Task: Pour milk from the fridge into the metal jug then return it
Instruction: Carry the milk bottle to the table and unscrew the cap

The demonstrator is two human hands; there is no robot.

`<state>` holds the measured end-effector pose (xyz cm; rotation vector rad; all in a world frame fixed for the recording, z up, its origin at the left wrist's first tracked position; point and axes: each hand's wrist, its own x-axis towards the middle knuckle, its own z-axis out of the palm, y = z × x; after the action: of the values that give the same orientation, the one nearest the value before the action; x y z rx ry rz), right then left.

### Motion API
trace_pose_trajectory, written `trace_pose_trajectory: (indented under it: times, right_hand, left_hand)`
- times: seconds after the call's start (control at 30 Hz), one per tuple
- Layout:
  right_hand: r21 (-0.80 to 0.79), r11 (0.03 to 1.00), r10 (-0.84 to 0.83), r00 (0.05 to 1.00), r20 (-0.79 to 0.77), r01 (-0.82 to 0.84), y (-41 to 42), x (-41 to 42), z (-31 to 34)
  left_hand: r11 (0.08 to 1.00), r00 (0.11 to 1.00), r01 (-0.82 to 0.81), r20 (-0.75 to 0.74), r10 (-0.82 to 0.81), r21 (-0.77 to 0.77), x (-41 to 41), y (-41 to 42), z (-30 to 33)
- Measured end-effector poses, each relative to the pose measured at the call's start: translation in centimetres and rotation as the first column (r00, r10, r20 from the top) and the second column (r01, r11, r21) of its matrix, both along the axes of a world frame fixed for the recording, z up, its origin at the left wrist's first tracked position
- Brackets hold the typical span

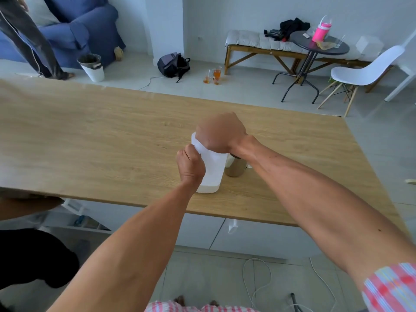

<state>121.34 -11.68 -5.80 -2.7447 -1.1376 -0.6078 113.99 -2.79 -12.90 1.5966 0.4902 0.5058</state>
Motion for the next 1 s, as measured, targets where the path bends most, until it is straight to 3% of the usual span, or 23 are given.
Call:
trace_pose_trajectory:
  times: [0.37,0.57,0.7,0.8,1.0]
  right_hand:
    - [0.048,0.992,0.117,0.993,0.003,-0.117,-0.4,0.4,-0.1]
    - [-0.015,0.963,0.268,0.963,0.034,-0.268,-0.8,1.8,0.1]
    - [-0.022,0.995,0.095,0.995,0.029,-0.095,-1.0,1.1,0.1]
    - [-0.026,0.996,0.091,0.994,0.059,-0.089,-1.6,0.5,0.2]
    - [-0.085,0.959,0.263,0.960,-0.100,-0.272,-2.8,0.1,0.9]
  left_hand:
    - [1.000,1.000,-0.008,0.025,0.008,-0.011,-0.1,-0.2,0.1]
    - [1.000,1.000,-0.011,0.013,0.011,0.002,0.4,0.2,-0.5]
    - [0.999,0.999,-0.039,-0.009,0.039,0.016,0.8,0.3,-0.7]
    - [0.999,0.999,-0.036,0.007,0.036,0.015,0.7,0.2,-0.7]
    - [0.999,0.999,-0.032,-0.009,0.032,0.038,0.6,0.2,-1.0]
